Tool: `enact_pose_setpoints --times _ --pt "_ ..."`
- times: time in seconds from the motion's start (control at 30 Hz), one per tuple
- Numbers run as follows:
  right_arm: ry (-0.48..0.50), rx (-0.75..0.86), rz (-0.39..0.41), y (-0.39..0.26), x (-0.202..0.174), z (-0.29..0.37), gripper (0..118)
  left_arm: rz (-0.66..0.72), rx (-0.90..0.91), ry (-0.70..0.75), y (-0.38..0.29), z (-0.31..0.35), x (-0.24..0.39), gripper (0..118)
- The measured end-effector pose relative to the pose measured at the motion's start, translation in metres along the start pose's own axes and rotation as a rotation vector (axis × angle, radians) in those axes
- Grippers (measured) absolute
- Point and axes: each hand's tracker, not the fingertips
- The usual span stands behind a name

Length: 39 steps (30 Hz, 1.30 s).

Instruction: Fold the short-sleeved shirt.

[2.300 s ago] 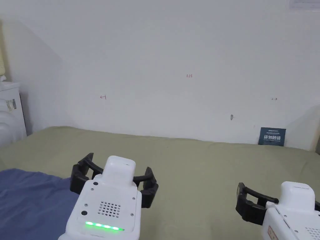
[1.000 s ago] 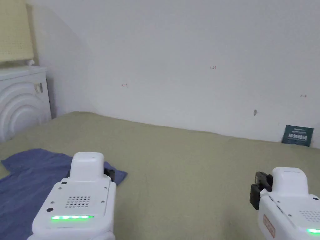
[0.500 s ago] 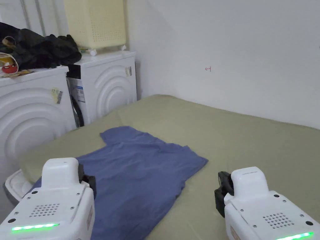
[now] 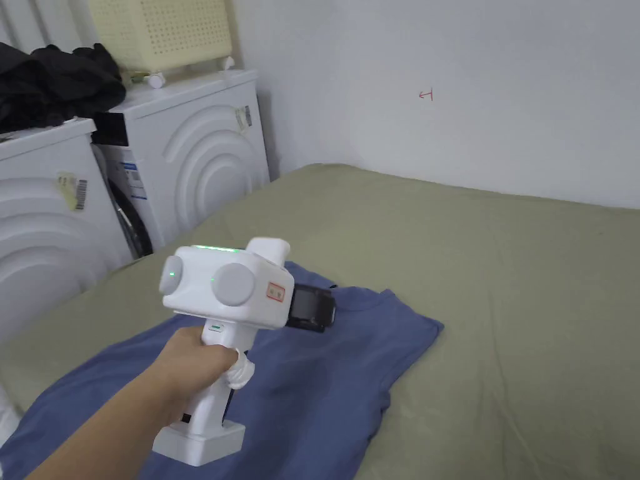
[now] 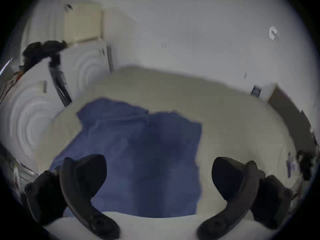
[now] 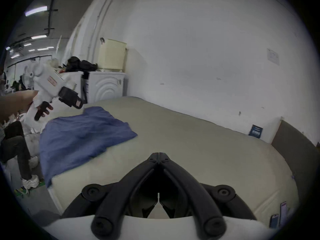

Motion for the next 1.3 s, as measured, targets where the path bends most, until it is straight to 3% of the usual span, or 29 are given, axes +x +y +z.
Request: enact_pose_setpoints --times 0.1,0.27,0.3,0.4,0.43,0.47,0.53,0.57,0.63,0.77,0.97,1.1,1.3 --pt "-0.042 -0.063 -0.032 -0.015 0.02 -0.004 0 -0.01 -0.184 0.007 0.0 -0.076 0.003 118" --pt "-0.051 -0.123 -0.068 -0.033 0.033 -0.002 0 0.214 -0.348 0.016 -0.027 -0.147 0.002 118" --pt "-0.059 -0.132 -0.059 -0.037 0.035 0.001 0 0.252 -0.351 0.004 -0.032 -0.152 0.003 118" --pt "-0.074 -0.134 -0.034 -0.042 0.042 0.01 0 0.176 -0.248 0.021 -0.035 -0.14 0.007 118" --pt "-0.077 -0.133 -0.033 -0.043 0.045 0.013 0 0.134 -0.217 0.001 -0.035 -0.134 0.01 111" --pt "-0.082 -0.131 -0.033 -0.044 0.05 0.016 0 0.105 -0.167 0.017 -0.032 -0.126 0.013 90" --pt "-0.114 -0.126 -0.033 -0.045 0.061 0.019 0 0.144 -0.143 -0.027 -0.022 -0.111 0.011 12" --pt "-0.149 -0.136 -0.043 -0.045 0.068 0.019 0 0.167 -0.136 0.054 -0.018 -0.106 0.012 4" --pt "-0.182 -0.145 -0.088 -0.044 0.083 0.023 0 0.208 -0.115 -0.007 -0.013 -0.087 0.016 4" --pt "-0.29 -0.104 -0.035 -0.038 0.106 0.043 0 0.265 -0.101 -0.085 0.007 -0.055 0.039 4" --pt "-0.372 -0.062 -0.163 -0.034 0.137 0.094 0 0.079 0.054 -0.311 0.048 -0.003 0.145 4" --pt "-0.416 -0.067 -0.161 -0.038 0.148 0.132 0 -0.008 0.09 -0.521 0.054 0.016 0.238 4" --pt "-0.508 -0.067 -0.209 -0.046 0.163 0.192 0 -0.234 -0.009 -0.762 0.012 0.028 0.397 4"
